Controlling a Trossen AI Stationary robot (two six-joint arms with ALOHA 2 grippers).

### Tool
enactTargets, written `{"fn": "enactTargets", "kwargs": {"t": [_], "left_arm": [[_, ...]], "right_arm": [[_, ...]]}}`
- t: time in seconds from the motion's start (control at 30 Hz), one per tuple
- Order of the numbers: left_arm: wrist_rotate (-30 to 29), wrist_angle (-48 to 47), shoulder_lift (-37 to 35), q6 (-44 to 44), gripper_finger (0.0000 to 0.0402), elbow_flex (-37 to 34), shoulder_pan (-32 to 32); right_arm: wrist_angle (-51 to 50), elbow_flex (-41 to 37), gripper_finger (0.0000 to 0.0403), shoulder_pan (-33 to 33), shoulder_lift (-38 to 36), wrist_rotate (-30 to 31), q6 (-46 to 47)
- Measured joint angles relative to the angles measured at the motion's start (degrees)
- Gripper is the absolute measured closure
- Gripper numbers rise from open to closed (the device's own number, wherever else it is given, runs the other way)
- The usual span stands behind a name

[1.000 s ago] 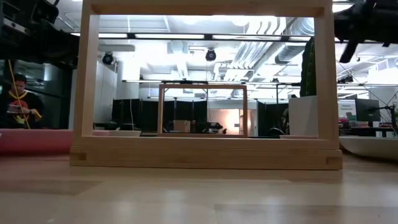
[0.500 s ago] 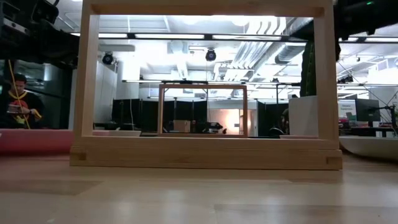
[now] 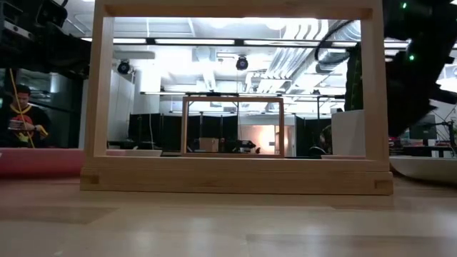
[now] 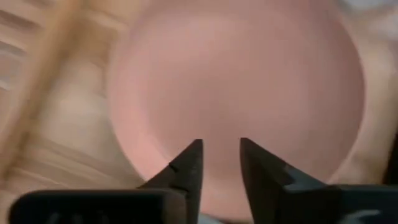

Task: Place and stack plates onto a shelf
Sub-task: Put the top light pink plate on the shelf

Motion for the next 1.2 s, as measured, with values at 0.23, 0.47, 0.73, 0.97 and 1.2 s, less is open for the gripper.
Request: {"fn": "enactTargets", "kwargs": {"t": [0.23,0.47,0.73,0.97,1.2], "left_arm": [[0.0,0.0,0.0,0.0,0.0401,0.0,0.0],[0.0,0.0,0.0,0.0,0.0401,0.0,0.0],[0.0,0.0,0.0,0.0,0.0401,0.0,0.0],[0.0,0.0,0.0,0.0,0.0401,0.0,0.0],[0.0,0.0,0.0,0.0,0.0401,0.0,0.0]], "right_arm": [[-4.7,0.0,0.0248,1.9,4.0,-6.1,11.5],[-6.7,0.0,0.0243,8.8,4.5,1.2,24.9],[-6.0,0.0,0.0271,12.5,7.5,0.9,32.3],[-6.2,0.0,0.0286,16.5,7.8,1.8,39.9],[-7.3,0.1,0.0297,20.9,10.2,-1.2,49.2]]}}
